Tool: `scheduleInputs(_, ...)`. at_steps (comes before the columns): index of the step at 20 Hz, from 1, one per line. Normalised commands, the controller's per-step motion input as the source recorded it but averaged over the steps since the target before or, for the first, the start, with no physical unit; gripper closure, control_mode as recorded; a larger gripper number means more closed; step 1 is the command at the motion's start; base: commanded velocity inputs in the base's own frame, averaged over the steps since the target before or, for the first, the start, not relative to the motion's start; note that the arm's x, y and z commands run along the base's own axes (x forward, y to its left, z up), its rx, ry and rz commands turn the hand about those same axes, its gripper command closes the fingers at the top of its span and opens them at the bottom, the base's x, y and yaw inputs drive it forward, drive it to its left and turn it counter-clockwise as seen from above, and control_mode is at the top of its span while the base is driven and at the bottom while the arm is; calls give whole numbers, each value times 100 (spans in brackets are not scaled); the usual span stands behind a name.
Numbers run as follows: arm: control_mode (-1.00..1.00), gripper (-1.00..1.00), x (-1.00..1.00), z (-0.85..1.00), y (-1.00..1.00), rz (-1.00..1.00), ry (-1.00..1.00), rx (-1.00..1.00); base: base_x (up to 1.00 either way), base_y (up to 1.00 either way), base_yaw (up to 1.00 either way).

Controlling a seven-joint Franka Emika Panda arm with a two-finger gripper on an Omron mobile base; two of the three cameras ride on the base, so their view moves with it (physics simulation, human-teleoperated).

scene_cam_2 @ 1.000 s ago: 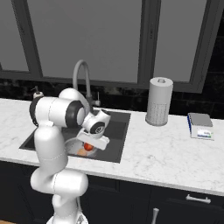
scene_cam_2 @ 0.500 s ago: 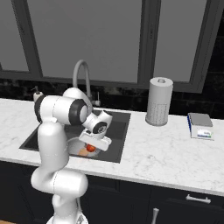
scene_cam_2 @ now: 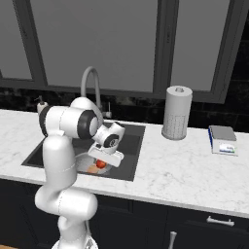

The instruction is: Put the colander in the sink, put the peach, apple in the colander, and turn on the sink faucet and pour water over the colander.

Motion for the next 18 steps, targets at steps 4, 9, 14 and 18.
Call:
scheduleInputs(4, -100, -100, 0, 12, 0, 0, 0, 0, 0, 0, 0)
scheduleInputs(9, -100, -100, -2, 29, 0, 1, 0, 0, 0, 0, 0)
scheduleInputs(14, -100, -100, -1, 57, 0, 0, 0, 0, 0, 0, 0)
scheduleInputs(18, -100, -100, -29, 51, -8, 2, -2, 0, 0, 0, 0)
